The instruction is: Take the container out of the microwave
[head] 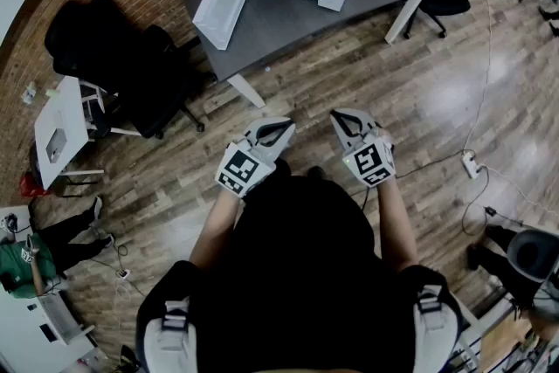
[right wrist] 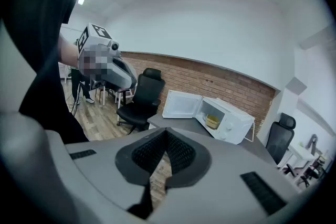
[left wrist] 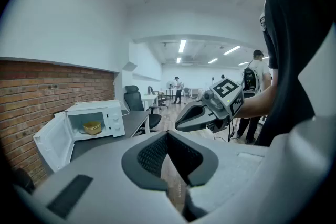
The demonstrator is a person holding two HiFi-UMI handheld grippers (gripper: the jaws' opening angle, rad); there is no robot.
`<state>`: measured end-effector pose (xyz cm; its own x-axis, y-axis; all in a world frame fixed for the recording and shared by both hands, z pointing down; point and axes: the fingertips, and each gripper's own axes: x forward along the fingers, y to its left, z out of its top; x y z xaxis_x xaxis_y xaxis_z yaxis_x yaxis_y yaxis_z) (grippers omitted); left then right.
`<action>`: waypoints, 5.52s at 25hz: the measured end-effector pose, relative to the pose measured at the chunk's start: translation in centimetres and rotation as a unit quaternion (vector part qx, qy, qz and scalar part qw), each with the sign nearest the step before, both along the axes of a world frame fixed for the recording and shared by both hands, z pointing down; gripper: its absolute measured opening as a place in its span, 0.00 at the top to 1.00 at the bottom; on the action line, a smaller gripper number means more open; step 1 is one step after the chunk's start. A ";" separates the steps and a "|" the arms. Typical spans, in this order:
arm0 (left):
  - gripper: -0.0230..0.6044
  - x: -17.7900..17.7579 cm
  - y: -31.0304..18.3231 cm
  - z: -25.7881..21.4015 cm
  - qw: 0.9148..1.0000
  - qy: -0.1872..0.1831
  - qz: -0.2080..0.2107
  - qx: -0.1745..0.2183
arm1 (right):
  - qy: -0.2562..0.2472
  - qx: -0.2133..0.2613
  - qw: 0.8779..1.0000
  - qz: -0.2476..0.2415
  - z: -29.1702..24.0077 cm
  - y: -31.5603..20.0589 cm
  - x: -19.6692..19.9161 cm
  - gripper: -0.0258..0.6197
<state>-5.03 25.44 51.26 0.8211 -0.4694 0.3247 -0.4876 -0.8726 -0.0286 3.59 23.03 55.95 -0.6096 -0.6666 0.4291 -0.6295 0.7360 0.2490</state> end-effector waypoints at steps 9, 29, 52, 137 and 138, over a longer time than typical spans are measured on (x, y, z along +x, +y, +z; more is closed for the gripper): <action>0.96 -1.1 -0.6 -0.2 1.000 -0.009 0.000 0.004 | -0.021 -0.002 1.000 -0.001 0.0 -0.2 -0.4 0.96; 0.96 -1.4 1.3 1.2 1.000 -0.012 -0.013 -0.005 | 0.041 -0.044 0.996 -0.067 3.8 2.4 -1.2 0.96; 0.96 -0.9 -6.6 2.0 0.999 0.000 0.046 -0.024 | 0.069 -0.054 0.995 -0.045 3.2 -5.5 -2.4 0.96; 0.96 -0.1 -41.6 6.0 0.996 -0.005 -0.057 -0.065 | 0.055 -0.021 0.998 -0.029 2.7 -36.4 2.5 0.96; 0.96 0.2 -42.0 6.2 0.996 -0.006 -0.064 -0.066 | 0.056 -0.019 0.997 -0.039 2.6 -36.8 2.8 0.96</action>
